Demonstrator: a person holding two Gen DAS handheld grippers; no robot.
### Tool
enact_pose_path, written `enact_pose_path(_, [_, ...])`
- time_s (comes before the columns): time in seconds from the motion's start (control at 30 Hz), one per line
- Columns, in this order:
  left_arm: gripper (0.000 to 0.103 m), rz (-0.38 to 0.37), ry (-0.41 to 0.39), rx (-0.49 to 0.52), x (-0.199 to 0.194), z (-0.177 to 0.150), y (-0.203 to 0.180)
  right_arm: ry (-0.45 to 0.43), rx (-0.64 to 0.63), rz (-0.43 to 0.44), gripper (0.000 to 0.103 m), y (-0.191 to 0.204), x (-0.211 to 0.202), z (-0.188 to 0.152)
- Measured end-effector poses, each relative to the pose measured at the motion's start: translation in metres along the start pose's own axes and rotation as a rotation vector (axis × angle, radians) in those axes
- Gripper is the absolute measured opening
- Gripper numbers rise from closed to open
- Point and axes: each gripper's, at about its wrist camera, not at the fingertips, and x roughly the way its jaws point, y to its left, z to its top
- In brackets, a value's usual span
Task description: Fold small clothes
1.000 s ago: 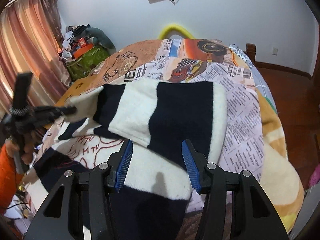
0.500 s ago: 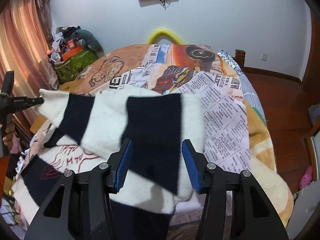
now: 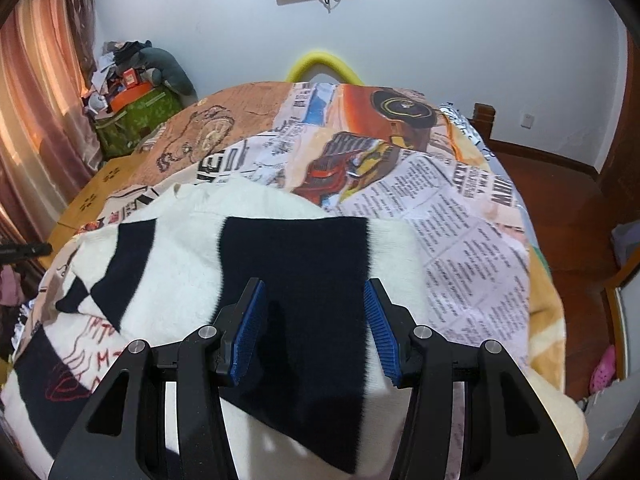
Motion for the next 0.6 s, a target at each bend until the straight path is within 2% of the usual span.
enact_pose_path(0.03, [0.004,-0.007,0.003,0.008,0.002,-0.001,-0.002,0.000,0.004,0.007,0.047,0.001,-0.001,-0.001])
enact_pose_path(0.17, [0.048,-0.076,0.030,-0.002,0.017,0.002,-0.012,0.007,-0.001,0.009,0.047,0.002,-0.006,-0.004])
enact_pose_path(0.2, [0.052,-0.082,0.033,-0.003,0.023,0.004,-0.015,0.009,-0.005,0.005,0.047,0.002,-0.007,-0.003])
enact_pose_path(0.37, [0.052,-0.100,0.117,-0.007,0.062,0.009,-0.028,0.004,-0.007,-0.026,0.047,-0.010,-0.022,-0.008])
enact_pose_path(0.43, [0.050,-0.078,0.118,-0.003,0.072,0.008,-0.031,0.005,-0.008,-0.046,0.047,-0.015,-0.026,-0.009])
enact_pose_path(0.5, [0.017,-0.053,0.080,0.033,0.069,0.008,-0.041,0.007,-0.004,-0.057,0.047,-0.020,-0.029,-0.010])
enact_pose_path(0.53, [0.013,-0.054,0.075,0.034,0.068,0.008,-0.043,0.007,0.001,-0.062,0.047,-0.023,-0.031,-0.011])
enact_pose_path(0.6, [0.010,-0.040,0.040,0.051,0.057,0.009,-0.050,0.005,0.007,-0.071,0.047,-0.026,-0.033,-0.011])
